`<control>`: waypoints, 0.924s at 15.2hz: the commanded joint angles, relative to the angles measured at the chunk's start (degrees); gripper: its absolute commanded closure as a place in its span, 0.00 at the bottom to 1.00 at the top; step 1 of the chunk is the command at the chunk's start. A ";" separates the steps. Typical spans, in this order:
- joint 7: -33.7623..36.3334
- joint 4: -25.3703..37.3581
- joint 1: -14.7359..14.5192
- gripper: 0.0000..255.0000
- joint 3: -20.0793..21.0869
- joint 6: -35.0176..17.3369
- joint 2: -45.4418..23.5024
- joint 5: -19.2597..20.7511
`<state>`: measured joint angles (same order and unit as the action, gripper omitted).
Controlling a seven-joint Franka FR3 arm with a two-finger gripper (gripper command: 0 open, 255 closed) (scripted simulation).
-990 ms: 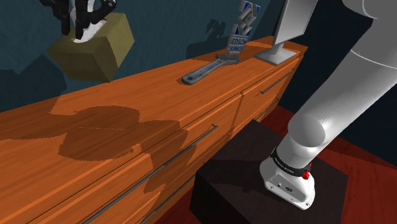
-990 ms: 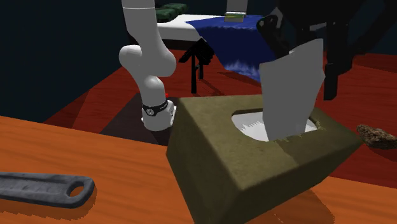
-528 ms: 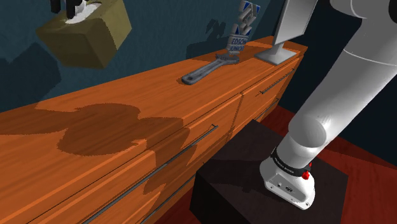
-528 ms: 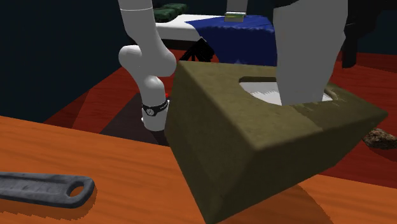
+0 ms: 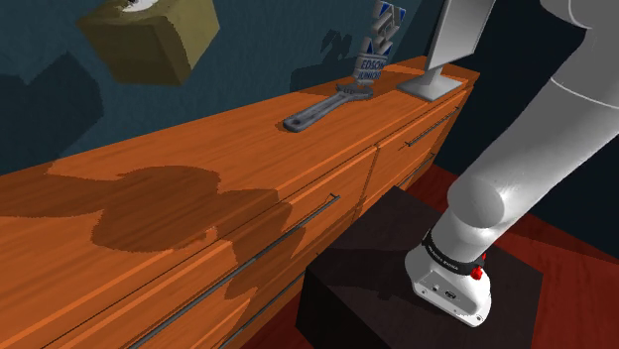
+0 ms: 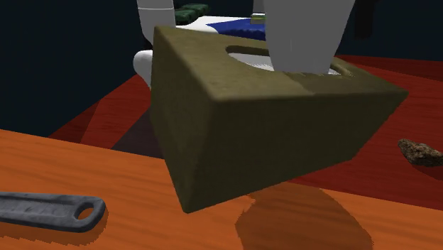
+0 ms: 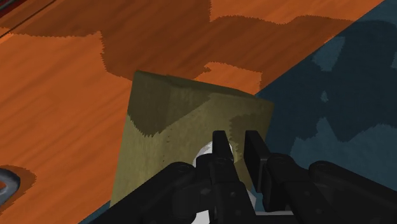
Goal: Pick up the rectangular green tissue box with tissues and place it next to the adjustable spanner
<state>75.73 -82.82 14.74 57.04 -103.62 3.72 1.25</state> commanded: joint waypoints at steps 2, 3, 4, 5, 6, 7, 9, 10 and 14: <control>-8.66 -6.14 1.79 1.00 -6.99 -0.51 8.98 -10.49; -11.02 -8.06 1.44 1.00 -9.60 -0.41 11.31 -12.76; -13.14 -9.87 0.86 1.00 -12.17 -0.27 13.32 -14.56; -15.17 -11.57 0.48 1.00 -14.42 -0.05 15.19 -16.13; -17.10 -13.18 0.12 1.00 -16.54 0.20 16.89 -17.45; -18.90 -14.70 -0.28 1.00 -18.59 0.48 18.42 -18.52; -22.35 -17.49 -0.85 1.00 -22.31 1.11 21.18 -20.24; -23.99 -18.77 -1.07 1.00 -24.05 1.46 22.42 -20.89; -30.15 -23.15 -1.59 1.00 -30.44 2.98 26.53 -22.48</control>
<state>47.36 -104.31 13.43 28.41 -101.00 28.71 -20.64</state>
